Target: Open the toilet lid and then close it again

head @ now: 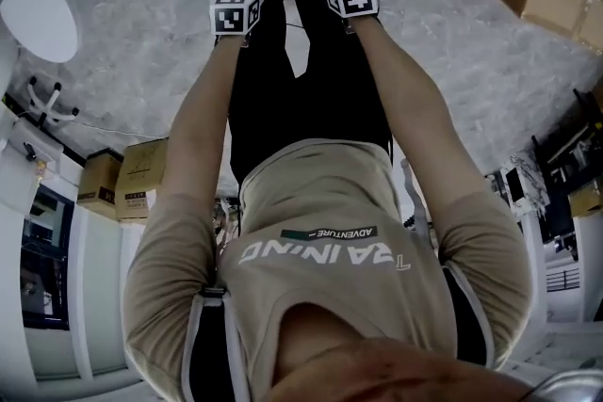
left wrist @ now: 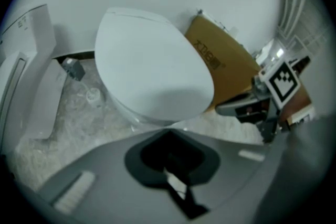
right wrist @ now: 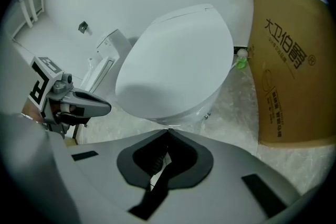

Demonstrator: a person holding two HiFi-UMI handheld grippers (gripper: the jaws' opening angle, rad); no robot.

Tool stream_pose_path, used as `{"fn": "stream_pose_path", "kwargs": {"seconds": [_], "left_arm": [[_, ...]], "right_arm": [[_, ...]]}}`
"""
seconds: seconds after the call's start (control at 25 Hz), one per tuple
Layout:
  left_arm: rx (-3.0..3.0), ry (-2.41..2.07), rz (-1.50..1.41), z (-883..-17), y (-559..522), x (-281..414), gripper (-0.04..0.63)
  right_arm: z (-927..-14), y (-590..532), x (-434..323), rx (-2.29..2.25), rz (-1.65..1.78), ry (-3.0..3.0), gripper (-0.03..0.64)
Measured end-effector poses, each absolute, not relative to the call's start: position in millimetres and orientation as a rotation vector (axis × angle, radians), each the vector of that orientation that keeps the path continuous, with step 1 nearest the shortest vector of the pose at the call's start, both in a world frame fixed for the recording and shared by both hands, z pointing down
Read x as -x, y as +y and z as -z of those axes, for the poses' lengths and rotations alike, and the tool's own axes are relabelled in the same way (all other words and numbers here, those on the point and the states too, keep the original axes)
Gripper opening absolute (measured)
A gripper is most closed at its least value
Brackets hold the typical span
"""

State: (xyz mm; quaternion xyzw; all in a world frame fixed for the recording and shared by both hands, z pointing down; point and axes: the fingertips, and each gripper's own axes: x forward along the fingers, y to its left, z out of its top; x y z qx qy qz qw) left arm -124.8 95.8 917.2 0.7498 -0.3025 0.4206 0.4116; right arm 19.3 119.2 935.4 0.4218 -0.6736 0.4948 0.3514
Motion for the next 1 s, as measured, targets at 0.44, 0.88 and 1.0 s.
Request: {"fn": "stream_pose_path", "kwargs": {"seconds": [0.44, 0.88, 1.0], "left_arm": [[-2.035, -0.785, -1.016, -931.5, 80.4, 119.9, 0.003], [-1.987, -0.962, -0.816, -904.4, 49.9, 110.8, 0.003], [-1.950, -0.961, -0.885, -908.3, 75.3, 121.7, 0.003]], "right_arm": [[-946.7, 102.0, -7.5, -1.106, -1.239, -1.867, 0.011], [-944.5, 102.1, -8.1, -1.076, -1.234, -1.902, 0.011], [-946.6, 104.7, -5.3, -1.060, -1.233, -1.877, 0.011]]}}
